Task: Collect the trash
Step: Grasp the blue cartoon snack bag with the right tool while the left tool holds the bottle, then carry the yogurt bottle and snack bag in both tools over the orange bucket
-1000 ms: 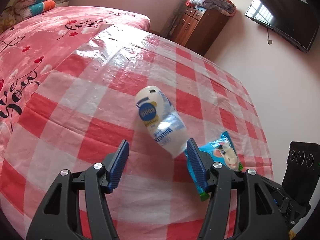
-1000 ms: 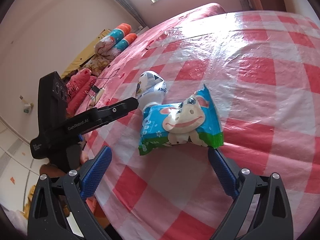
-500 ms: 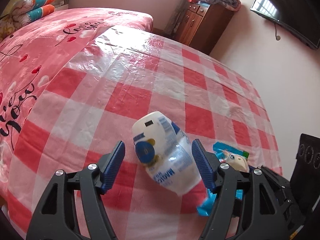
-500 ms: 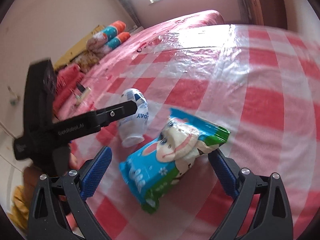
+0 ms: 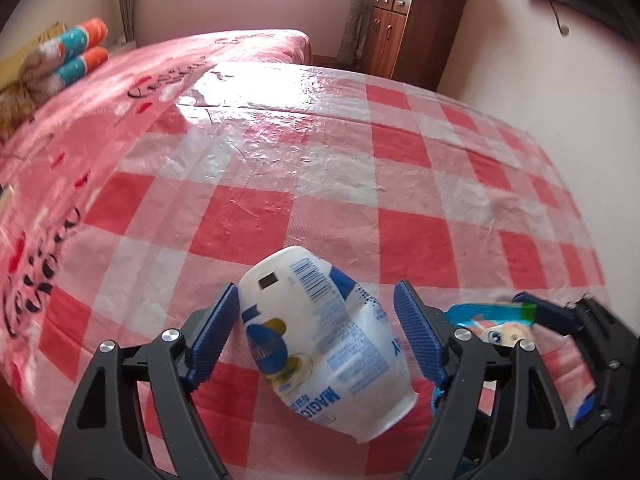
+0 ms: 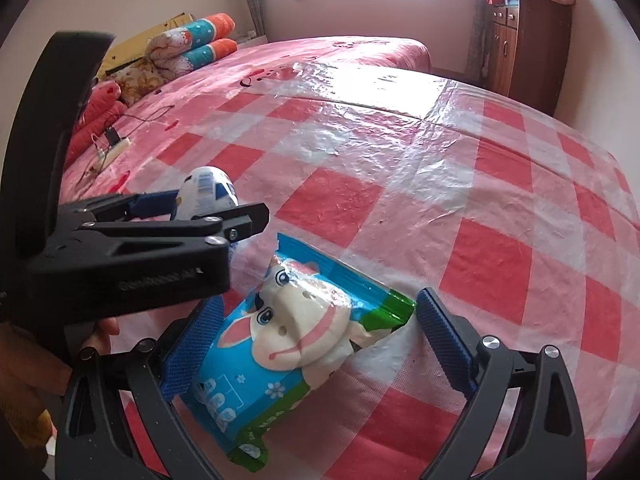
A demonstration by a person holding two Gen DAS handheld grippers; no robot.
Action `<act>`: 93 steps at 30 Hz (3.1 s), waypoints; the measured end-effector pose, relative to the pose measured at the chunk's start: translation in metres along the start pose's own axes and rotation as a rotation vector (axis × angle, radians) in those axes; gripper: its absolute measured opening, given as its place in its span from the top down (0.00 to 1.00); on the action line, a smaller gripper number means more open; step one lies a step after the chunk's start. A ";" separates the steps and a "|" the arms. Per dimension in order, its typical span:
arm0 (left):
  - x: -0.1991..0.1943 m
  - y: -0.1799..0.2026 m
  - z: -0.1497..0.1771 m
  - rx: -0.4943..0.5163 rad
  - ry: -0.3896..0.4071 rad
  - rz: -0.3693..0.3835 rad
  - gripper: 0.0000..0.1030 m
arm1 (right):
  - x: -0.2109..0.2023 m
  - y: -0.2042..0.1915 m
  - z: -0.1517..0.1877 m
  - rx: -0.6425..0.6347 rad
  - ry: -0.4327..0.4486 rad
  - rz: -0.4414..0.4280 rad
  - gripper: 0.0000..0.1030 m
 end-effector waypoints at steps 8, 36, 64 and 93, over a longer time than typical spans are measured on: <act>-0.005 -0.007 0.008 -0.015 0.010 -0.030 0.31 | -0.002 -0.010 0.005 -0.052 0.011 0.031 0.29; -0.039 -0.015 0.073 -0.057 0.030 0.063 0.31 | -0.028 -0.010 0.043 0.006 0.051 -0.058 0.47; -0.092 -0.051 0.139 -0.089 0.096 -0.016 0.31 | -0.060 -0.056 0.083 -0.058 0.050 -0.076 0.47; -0.116 -0.150 0.252 -0.280 0.048 -0.091 0.31 | -0.059 -0.206 0.113 -0.348 -0.027 -0.207 0.47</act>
Point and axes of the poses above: each gripper's, at about its wrist camera, not at the fingertips, and x roughly the way its jaws point, y to its right, z to its underside, the point moved 7 cm from there along x, roughly the way its jaws point, and after that the axes turned 15 degrees about -y, right-handed, at the moved point
